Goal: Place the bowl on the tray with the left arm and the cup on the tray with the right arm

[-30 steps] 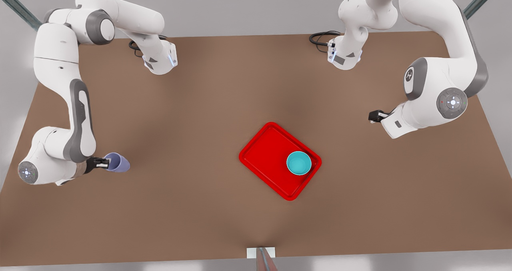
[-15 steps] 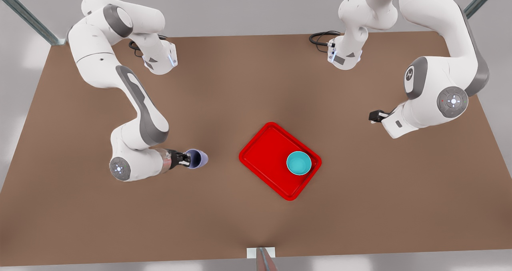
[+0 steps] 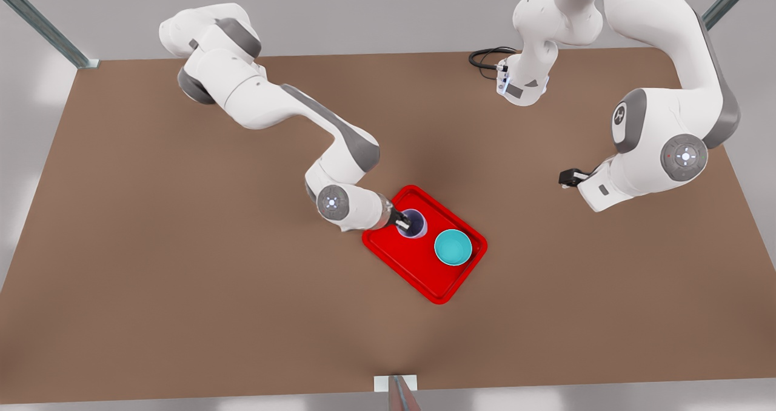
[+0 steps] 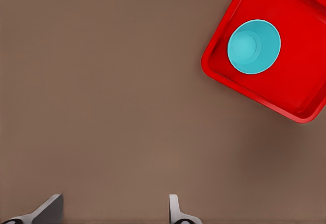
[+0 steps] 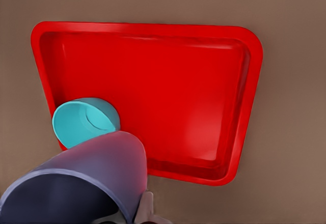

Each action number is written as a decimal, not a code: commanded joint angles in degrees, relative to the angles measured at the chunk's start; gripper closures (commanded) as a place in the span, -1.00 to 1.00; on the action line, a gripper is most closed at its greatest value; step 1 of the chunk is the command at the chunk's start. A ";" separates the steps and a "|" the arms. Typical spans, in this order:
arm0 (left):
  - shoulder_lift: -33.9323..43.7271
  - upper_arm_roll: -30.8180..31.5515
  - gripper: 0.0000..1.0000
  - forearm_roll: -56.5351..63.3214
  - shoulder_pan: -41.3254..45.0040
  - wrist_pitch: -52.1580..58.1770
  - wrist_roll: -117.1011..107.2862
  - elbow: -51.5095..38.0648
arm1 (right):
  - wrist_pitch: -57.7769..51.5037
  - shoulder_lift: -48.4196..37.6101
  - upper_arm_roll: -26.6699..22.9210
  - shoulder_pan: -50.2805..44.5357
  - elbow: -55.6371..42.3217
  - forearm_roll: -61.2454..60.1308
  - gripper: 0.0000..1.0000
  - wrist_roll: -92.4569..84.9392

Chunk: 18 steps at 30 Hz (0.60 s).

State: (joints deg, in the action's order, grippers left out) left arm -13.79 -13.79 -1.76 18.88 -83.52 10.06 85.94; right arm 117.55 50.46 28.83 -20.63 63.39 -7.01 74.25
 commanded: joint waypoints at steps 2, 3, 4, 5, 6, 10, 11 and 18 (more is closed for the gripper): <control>-0.27 0.00 -1.00 -0.09 0.02 0.38 -0.04 -0.07 | -0.21 0.25 0.00 -0.02 0.68 0.25 0.57 -0.24; -0.53 0.00 -1.00 0.00 0.02 0.29 -0.05 -0.07 | -0.21 0.51 0.00 -0.02 1.21 0.42 0.57 -0.77; -0.80 0.00 -1.00 0.00 0.02 0.29 -0.04 -0.07 | -0.21 0.60 -0.17 -0.02 1.56 0.69 0.57 -1.12; -0.80 0.00 -1.00 -0.09 0.02 0.03 -0.04 -0.07 | -0.21 0.60 -0.17 -0.02 2.97 0.77 0.57 -2.61; -0.88 0.00 -1.00 0.00 0.02 -0.06 -0.04 -0.07 | -0.30 0.69 -0.26 -0.02 3.32 2.97 0.57 -3.14; -1.24 0.00 -1.00 0.00 0.02 -0.15 0.04 0.02 | -1.09 1.13 -0.26 -0.11 4.90 10.00 0.57 -6.31; -1.32 0.00 -1.00 0.00 0.02 -0.24 0.04 -0.07 | -0.83 1.74 -0.26 -0.46 5.17 10.27 0.57 -6.22; -1.50 0.00 -1.00 0.00 0.02 -0.15 0.04 -0.07 | -0.30 2.45 -0.26 -1.69 5.26 10.53 -0.45 -6.48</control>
State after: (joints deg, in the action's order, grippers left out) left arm -15.29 -13.80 -1.80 18.89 -83.67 10.10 85.87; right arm 117.25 52.96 28.56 -22.32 68.64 3.87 67.77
